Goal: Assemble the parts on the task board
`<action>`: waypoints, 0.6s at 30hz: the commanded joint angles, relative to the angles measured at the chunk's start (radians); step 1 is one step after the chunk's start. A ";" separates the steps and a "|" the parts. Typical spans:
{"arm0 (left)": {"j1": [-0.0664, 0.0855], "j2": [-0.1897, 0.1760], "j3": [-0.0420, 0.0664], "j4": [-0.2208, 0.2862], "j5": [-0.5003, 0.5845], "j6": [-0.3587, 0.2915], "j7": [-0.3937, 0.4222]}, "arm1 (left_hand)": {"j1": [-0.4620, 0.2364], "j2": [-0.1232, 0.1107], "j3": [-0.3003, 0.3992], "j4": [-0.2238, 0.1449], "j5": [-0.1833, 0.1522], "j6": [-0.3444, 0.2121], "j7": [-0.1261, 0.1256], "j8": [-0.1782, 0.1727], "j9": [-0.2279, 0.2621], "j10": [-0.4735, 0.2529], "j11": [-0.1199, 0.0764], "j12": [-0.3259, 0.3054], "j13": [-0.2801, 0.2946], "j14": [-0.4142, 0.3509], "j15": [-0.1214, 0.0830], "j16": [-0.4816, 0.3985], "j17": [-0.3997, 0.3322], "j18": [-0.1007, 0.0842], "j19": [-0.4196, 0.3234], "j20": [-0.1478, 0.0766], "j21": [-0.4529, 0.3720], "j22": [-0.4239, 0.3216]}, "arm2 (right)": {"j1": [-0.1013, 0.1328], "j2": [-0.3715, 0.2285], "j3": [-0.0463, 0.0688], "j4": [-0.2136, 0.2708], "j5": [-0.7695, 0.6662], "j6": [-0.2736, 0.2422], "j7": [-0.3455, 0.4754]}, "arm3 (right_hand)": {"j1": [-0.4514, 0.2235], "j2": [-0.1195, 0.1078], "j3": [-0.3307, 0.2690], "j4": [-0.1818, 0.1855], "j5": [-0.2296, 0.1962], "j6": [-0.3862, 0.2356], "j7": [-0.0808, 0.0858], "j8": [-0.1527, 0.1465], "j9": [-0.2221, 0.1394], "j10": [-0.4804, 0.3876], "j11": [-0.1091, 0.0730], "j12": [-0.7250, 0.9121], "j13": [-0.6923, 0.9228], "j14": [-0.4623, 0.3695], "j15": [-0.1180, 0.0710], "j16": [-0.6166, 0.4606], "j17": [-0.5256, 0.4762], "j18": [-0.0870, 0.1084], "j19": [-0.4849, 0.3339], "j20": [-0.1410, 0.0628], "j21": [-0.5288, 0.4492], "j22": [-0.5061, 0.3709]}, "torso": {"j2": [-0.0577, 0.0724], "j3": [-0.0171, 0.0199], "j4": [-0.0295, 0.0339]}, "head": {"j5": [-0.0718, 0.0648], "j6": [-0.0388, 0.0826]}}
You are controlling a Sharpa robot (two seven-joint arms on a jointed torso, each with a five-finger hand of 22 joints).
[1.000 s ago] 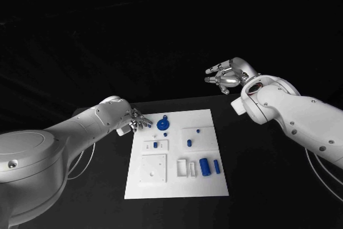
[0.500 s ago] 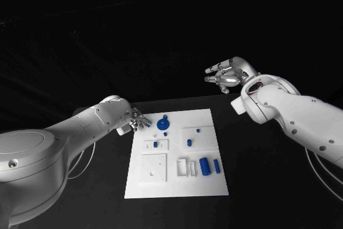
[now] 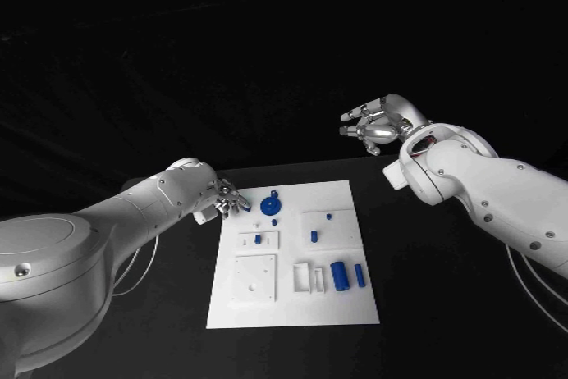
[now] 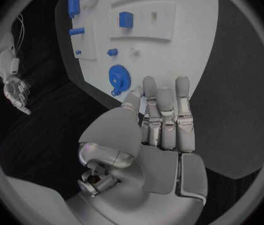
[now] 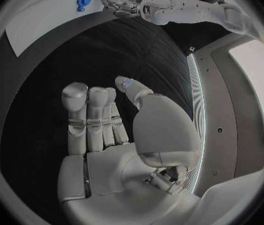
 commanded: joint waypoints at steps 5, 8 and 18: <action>0.000 -0.002 0.000 0.003 0.012 0.004 0.012 | -0.021 0.022 0.052 -0.063 0.057 0.014 -0.017 0.075 0.137 0.035 -0.013 -0.019 -0.005 0.017 -0.012 0.002 0.012 0.009 0.006 -0.008 0.024 0.021 | 0.001 -0.001 0.000 0.003 -0.006 0.010 0.003 | -0.004 -0.004 0.002 0.001 0.003 0.002 0.002 -0.005 -0.001 -0.002 -0.004 0.003 -0.002 0.004 -0.006 -0.001 0.001 0.017 -0.001 -0.001 0.000 0.090 | 0.000 -0.0010 0.0004 | 0.003 0.000; 0.000 -0.003 0.000 0.006 0.016 -0.001 0.012 | -0.183 -0.067 0.444 -0.126 -0.187 0.010 -0.007 0.066 0.219 0.053 -0.018 -0.030 0.000 0.033 -0.009 0.004 0.028 0.008 0.006 -0.006 0.050 0.021 | 0.001 -0.002 0.000 0.003 -0.006 0.010 0.003 | -0.004 -0.004 0.002 0.001 0.003 0.002 0.002 -0.005 -0.001 -0.002 -0.004 0.003 -0.002 0.004 -0.006 -0.001 0.001 0.017 -0.001 -0.001 0.000 0.090 | 0.000 -0.0018 0.0012 | 0.004 0.000; 0.006 -0.026 0.001 0.054 0.045 -0.050 0.004 | -0.142 -0.139 0.535 -0.019 -0.148 0.043 -0.031 0.077 0.317 0.077 -0.025 -0.034 0.009 0.052 -0.025 -0.006 0.038 0.012 0.014 -0.021 0.068 0.019 | 0.001 -0.008 0.000 0.002 -0.003 0.012 0.003 | -0.004 -0.004 0.002 0.001 0.003 0.002 0.002 -0.005 -0.001 -0.002 -0.004 0.003 -0.002 0.004 -0.006 -0.001 0.001 0.017 -0.001 -0.001 0.000 0.090 | -0.001 -0.0032 0.0026 | 0.010 0.000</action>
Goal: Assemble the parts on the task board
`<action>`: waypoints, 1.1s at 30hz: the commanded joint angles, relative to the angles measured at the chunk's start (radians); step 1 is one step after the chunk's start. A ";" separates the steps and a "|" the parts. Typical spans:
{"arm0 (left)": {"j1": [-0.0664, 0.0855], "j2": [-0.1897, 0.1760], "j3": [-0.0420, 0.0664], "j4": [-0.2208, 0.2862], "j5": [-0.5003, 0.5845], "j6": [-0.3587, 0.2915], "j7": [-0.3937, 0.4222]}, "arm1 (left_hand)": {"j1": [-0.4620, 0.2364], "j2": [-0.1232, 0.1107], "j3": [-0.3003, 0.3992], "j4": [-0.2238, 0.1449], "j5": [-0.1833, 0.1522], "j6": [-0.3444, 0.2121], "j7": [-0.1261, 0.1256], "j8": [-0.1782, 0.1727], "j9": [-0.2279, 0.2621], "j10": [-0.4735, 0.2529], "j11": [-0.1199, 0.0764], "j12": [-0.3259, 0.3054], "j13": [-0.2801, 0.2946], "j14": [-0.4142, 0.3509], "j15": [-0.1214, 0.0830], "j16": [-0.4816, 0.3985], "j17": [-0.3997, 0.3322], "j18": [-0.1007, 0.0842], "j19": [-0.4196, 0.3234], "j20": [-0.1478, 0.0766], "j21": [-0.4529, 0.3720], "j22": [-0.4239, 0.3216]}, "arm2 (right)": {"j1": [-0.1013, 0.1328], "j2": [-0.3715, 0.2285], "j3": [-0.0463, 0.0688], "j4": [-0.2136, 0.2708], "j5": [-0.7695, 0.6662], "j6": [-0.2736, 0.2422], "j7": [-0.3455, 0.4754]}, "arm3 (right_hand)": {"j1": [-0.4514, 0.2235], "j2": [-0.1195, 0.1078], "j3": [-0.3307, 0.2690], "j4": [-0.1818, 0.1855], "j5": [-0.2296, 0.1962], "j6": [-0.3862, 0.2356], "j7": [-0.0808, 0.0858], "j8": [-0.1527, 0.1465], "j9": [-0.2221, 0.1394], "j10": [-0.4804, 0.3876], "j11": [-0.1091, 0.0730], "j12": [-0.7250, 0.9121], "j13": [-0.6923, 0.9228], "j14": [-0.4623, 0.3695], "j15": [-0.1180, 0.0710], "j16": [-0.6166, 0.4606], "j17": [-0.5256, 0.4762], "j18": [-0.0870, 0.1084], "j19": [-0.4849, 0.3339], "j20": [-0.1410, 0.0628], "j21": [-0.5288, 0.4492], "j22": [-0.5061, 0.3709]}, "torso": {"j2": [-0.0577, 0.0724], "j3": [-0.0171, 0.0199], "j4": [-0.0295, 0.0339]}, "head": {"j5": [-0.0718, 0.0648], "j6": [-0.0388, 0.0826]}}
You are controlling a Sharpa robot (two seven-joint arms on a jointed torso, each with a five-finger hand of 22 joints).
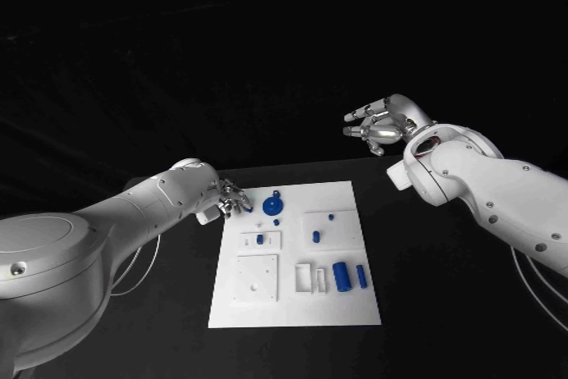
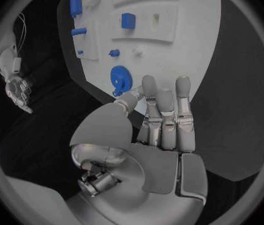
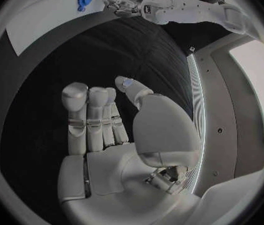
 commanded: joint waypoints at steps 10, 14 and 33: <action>0.035 -0.105 0.005 0.186 0.069 -0.109 -0.027 | -0.022 -0.025 0.029 -0.009 0.049 0.072 -0.038 0.014 0.350 0.040 -0.008 -0.024 0.008 0.034 -0.009 -0.021 0.019 0.011 0.017 -0.011 0.013 0.018 | 0.000 -0.012 0.000 -0.010 0.002 0.014 0.003 | -0.005 -0.004 0.002 0.002 0.003 0.003 0.002 -0.005 -0.001 -0.003 -0.005 0.003 -0.002 0.002 -0.006 -0.005 -0.001 0.017 -0.002 -0.001 -0.002 0.090 | -0.013 -0.0104 0.0128 | 0.006 -0.007; 0.049 -0.155 0.005 0.271 0.075 -0.142 -0.040 | -0.036 -0.032 0.035 -0.015 0.076 0.086 -0.042 0.011 0.358 0.056 -0.011 -0.033 0.009 0.048 -0.014 -0.028 0.027 0.011 0.025 -0.015 0.017 0.018 | 0.000 -0.012 0.000 -0.019 0.004 0.018 0.005 | -0.005 -0.004 0.002 0.002 0.003 0.003 0.002 -0.005 -0.001 -0.003 -0.005 0.003 -0.002 0.002 -0.006 -0.005 -0.001 0.017 -0.002 -0.001 -0.002 0.090 | -0.022 -0.0170 0.0197 | 0.008 -0.013; 0.050 -0.331 -0.034 0.646 0.008 -0.439 -0.077 | -0.076 -0.076 0.054 -0.038 0.179 0.206 -0.067 -0.094 0.443 0.154 -0.030 -0.089 0.075 0.135 -0.031 -0.089 0.158 0.009 0.060 -0.031 0.038 0.017 | -0.011 -0.010 -0.001 -0.061 0.015 0.032 0.008 | -0.005 -0.003 0.002 0.003 0.005 0.002 0.002 -0.005 -0.001 -0.003 -0.005 0.003 -0.001 0.002 -0.006 -0.005 -0.001 0.017 -0.002 -0.001 -0.004 0.090 | -0.054 -0.0402 0.0393 | 0.021 -0.038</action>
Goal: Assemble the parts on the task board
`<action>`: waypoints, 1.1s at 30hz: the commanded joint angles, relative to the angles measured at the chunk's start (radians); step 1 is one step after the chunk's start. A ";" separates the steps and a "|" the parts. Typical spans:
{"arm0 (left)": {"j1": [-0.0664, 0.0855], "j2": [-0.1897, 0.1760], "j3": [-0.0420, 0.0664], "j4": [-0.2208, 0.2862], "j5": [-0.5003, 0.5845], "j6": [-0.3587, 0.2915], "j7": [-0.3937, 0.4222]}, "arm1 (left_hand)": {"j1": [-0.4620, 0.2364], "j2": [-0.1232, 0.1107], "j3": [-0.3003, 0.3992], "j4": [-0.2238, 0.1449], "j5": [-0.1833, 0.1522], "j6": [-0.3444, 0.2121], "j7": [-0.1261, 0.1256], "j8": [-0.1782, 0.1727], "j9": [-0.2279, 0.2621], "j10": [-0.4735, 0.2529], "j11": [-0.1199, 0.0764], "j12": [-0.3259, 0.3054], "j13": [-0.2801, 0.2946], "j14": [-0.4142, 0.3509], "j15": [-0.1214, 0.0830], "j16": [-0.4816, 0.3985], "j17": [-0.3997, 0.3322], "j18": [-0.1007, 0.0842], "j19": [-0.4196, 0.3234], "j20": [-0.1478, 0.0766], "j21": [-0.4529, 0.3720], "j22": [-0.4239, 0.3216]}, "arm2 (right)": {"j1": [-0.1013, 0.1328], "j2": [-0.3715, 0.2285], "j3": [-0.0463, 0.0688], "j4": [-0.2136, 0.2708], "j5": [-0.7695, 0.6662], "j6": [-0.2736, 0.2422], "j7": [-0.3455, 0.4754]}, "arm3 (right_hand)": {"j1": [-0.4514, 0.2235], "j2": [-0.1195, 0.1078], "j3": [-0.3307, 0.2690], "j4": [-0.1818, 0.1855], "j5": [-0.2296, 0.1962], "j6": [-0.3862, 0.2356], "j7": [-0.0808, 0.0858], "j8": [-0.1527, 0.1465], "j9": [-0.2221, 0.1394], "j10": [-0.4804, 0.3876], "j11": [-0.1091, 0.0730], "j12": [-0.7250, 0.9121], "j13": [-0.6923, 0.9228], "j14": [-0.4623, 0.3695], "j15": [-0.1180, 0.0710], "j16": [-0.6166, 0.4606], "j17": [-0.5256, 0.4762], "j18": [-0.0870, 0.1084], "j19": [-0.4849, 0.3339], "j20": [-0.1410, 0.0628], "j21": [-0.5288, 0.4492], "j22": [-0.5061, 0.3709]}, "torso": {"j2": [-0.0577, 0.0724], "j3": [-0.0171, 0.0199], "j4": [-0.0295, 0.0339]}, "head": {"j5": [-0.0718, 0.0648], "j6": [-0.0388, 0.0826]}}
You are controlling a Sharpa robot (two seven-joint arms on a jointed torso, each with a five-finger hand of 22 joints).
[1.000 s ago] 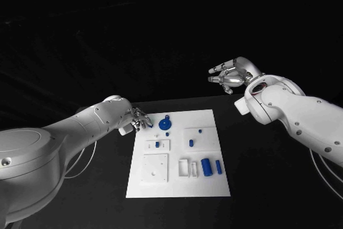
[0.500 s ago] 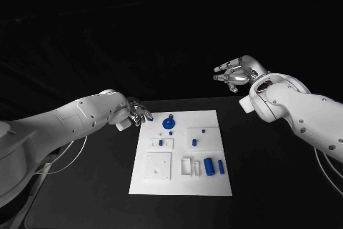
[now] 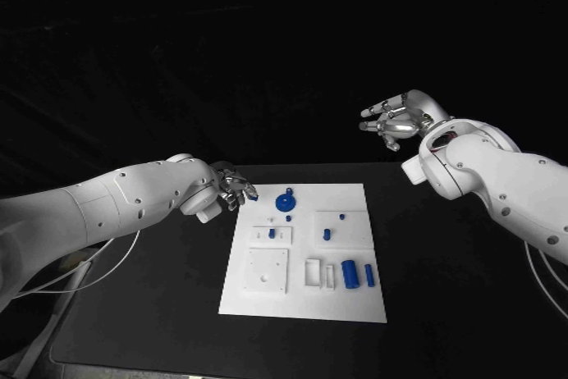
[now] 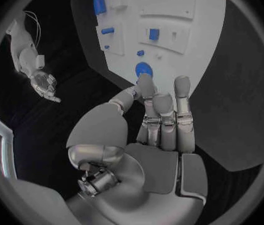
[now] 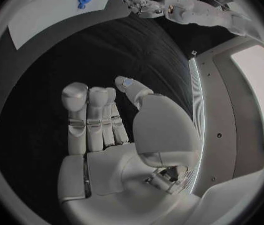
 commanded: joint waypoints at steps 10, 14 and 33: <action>-0.042 -0.031 -0.034 0.110 -0.122 -0.263 -0.005 | -0.018 -0.021 0.023 -0.009 0.024 0.159 -0.118 -0.042 0.220 0.045 -0.010 0.026 -0.011 0.046 -0.002 -0.049 0.051 0.014 0.024 -0.002 0.006 0.016 | -0.010 -0.004 -0.001 -0.009 0.008 0.021 0.008 | -0.005 -0.003 0.002 0.002 0.006 0.002 0.002 -0.005 -0.001 -0.004 -0.004 0.003 -0.001 0.001 -0.006 -0.005 -0.001 0.017 -0.003 -0.001 -0.004 0.090 | -0.002 -0.0058 0.0038 | 0.011 -0.001; -0.068 -0.028 -0.042 0.115 -0.147 -0.296 -0.002 | -0.017 -0.022 0.023 -0.009 0.025 0.160 -0.119 -0.044 0.221 0.045 -0.010 0.028 -0.011 0.048 -0.002 -0.049 0.055 0.014 0.024 -0.002 0.006 0.016 | -0.011 -0.005 -0.001 -0.009 0.008 0.022 0.009 | -0.005 -0.002 0.002 0.002 0.008 0.002 0.002 -0.005 -0.001 -0.005 -0.004 0.003 -0.001 0.001 -0.006 -0.005 -0.001 0.017 -0.003 -0.001 -0.004 0.090 | -0.001 -0.0046 0.0029 | 0.014 -0.004; -0.125 -0.010 -0.048 0.122 -0.185 -0.287 -0.021 | -0.015 -0.023 0.025 -0.008 0.020 0.169 -0.120 -0.062 0.217 0.045 -0.015 0.053 -0.005 0.067 -0.012 -0.039 0.109 0.014 0.040 -0.012 0.025 0.019 | -0.015 -0.002 -0.001 -0.013 0.008 0.026 0.009 | -0.007 -0.002 0.003 0.002 0.013 0.003 0.002 -0.005 -0.001 -0.005 -0.004 0.003 0.000 0.000 -0.006 -0.005 -0.001 0.017 -0.003 -0.001 -0.004 0.090 | 0.000 -0.0023 0.0010 | 0.020 -0.017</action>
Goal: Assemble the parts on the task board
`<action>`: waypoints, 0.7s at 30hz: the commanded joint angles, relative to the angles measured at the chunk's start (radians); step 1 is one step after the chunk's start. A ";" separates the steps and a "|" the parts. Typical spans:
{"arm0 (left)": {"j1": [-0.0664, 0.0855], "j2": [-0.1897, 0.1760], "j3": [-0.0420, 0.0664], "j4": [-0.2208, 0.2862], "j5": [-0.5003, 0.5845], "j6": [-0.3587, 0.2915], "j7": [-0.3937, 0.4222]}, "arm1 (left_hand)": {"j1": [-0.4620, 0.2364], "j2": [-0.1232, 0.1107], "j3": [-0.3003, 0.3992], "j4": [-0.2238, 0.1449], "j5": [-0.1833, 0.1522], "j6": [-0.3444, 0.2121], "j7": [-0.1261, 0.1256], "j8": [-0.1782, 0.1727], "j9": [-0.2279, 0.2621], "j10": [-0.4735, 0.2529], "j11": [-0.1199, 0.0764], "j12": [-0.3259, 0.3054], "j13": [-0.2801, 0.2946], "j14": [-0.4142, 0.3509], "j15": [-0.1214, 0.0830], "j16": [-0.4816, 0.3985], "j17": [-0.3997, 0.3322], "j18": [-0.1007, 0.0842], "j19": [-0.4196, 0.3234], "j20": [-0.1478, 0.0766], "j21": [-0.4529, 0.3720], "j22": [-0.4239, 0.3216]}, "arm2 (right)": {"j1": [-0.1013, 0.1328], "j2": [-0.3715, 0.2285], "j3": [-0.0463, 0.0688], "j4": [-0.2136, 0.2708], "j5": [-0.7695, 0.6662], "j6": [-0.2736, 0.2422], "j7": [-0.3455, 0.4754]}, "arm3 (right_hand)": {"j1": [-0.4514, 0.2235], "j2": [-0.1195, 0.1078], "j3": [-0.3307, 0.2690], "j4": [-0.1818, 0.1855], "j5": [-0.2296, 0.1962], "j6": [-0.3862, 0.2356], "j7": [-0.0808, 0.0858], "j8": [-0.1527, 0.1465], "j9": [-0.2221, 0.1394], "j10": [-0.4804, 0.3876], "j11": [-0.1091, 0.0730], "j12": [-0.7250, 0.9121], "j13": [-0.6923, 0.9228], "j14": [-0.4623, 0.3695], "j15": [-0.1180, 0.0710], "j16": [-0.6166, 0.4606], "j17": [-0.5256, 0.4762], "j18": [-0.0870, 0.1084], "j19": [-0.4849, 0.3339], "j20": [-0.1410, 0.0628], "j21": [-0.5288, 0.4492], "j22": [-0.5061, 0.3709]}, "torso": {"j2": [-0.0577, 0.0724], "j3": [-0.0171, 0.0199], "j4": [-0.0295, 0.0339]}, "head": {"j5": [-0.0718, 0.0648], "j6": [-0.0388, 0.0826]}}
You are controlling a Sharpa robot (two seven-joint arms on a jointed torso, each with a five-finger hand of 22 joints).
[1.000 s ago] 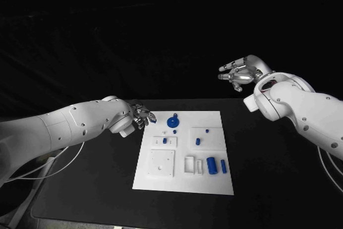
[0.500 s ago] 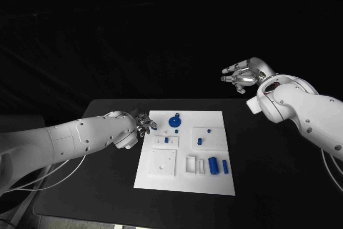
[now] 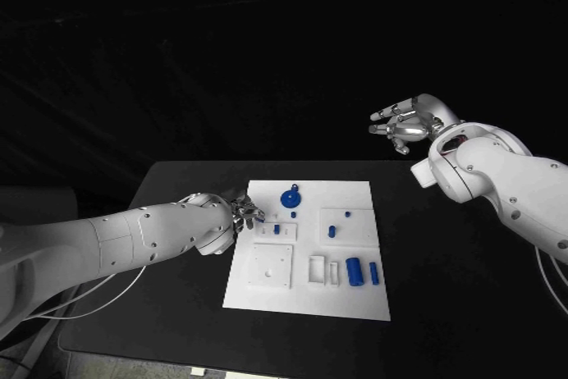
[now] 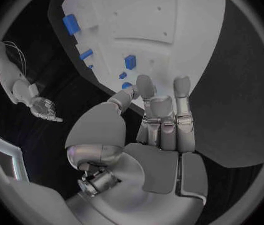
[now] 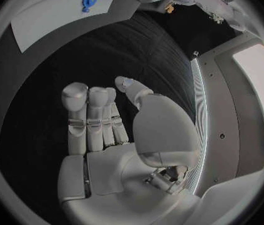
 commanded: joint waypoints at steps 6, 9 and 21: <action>-0.010 -0.004 0.000 0.021 -0.018 0.008 -0.017 | 0.019 -0.001 0.002 0.001 -0.002 0.136 -0.120 -0.009 0.104 0.048 -0.009 0.001 0.001 0.004 0.001 0.000 0.004 0.014 0.002 -0.003 0.006 0.018 | -0.001 0.001 0.000 0.000 0.001 0.015 0.008 | -0.009 0.000 0.004 0.004 0.007 0.003 0.002 -0.005 -0.001 -0.005 -0.004 0.003 0.000 0.000 -0.006 -0.005 -0.001 0.017 -0.003 -0.001 -0.002 0.090 | 0.001 -0.0002 0.0012 | -0.004 -0.005; -0.011 -0.006 -0.001 0.028 -0.020 0.009 -0.022 | 0.019 -0.001 0.002 0.001 -0.002 0.136 -0.120 -0.009 0.104 0.048 -0.009 0.001 0.001 0.004 0.001 0.000 0.004 0.014 0.002 -0.003 0.006 0.018 | -0.001 0.001 0.000 0.000 0.001 0.016 0.008 | -0.009 -0.001 0.006 0.004 0.009 0.003 0.002 -0.005 -0.001 -0.006 -0.005 0.004 0.000 0.000 -0.006 -0.005 -0.001 0.017 -0.003 -0.001 -0.003 0.090 | 0.001 -0.0002 0.0015 | -0.003 -0.005; -0.013 -0.011 -0.002 0.030 -0.026 0.016 -0.038 | 0.022 -0.004 0.001 0.002 -0.005 0.140 -0.120 -0.012 0.101 0.048 -0.008 0.001 0.001 0.005 0.002 -0.004 0.008 0.015 0.001 -0.002 0.008 0.017 | -0.001 0.001 0.000 0.000 0.001 0.017 0.007 | -0.010 -0.001 0.007 0.004 0.012 0.003 0.002 -0.005 -0.001 -0.006 -0.005 0.003 0.000 0.000 -0.006 -0.005 0.000 0.017 -0.004 -0.001 -0.003 0.090 | 0.001 -0.0011 0.0006 | -0.003 -0.008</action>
